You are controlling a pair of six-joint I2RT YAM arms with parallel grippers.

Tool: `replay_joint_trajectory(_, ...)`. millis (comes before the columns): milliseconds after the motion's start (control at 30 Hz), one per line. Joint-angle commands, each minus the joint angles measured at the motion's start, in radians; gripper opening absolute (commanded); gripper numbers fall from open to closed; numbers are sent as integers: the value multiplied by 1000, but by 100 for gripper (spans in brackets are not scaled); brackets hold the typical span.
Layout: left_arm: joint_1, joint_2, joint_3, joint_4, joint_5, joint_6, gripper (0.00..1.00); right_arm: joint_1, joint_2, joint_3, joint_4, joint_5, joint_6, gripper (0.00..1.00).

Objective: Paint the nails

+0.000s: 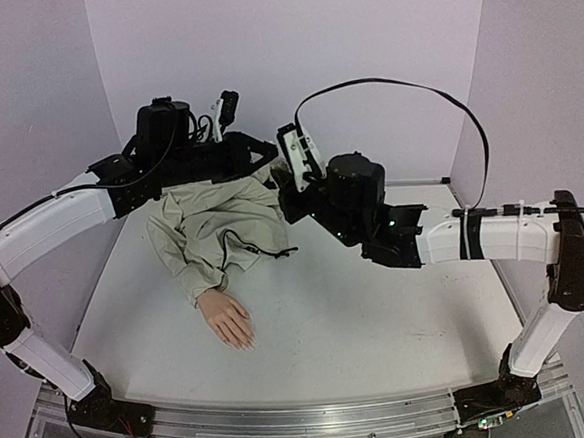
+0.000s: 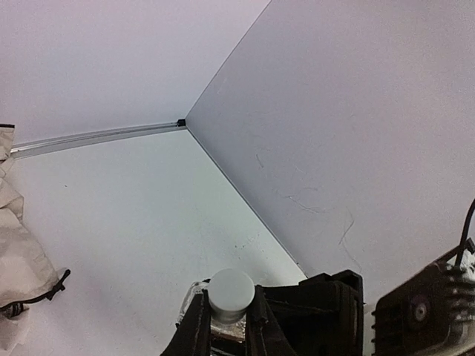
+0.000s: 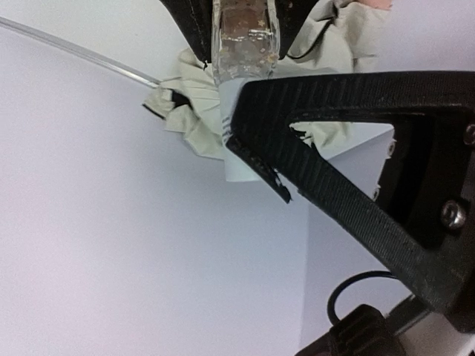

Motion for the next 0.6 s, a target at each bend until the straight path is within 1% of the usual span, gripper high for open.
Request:
replay_joint_trajectory(0, -29, 21, 71, -60, 16, 3, 0, 3, 39, 59, 158, 274, -151, 0)
replay_joint_trajectory(33, -29, 19, 70, -60, 16, 3, 1, 2, 31, 55, 153, 232, -149, 0)
replay_joint_trajectory(100, -28, 13, 67, -60, 17, 2, 8, 1, 9, 37, 134, 123, -134, 0)
replay_joint_trajectory(167, -27, 4, 65, -61, 24, 6, 19, -5, -25, 11, 111, -17, -120, 0)
replay_joint_trajectory(200, -26, -3, 64, -61, 25, 7, 27, -12, -41, 4, 86, -95, -105, 0)
replay_joint_trajectory(267, -19, -17, 54, -61, 35, 7, 39, -39, -66, 7, 16, -297, -57, 0)
replay_joint_trajectory(333, -10, -33, 43, -58, 49, 9, 47, -84, -87, 17, -48, -474, 7, 0)
replay_joint_trajectory(467, 16, -72, -1, -28, 100, 2, 60, -215, -132, 0, -70, -854, 170, 0)
replay_joint_trajectory(567, 33, -104, -61, 62, 182, -24, 70, -297, -135, 10, -69, -1126, 281, 0)
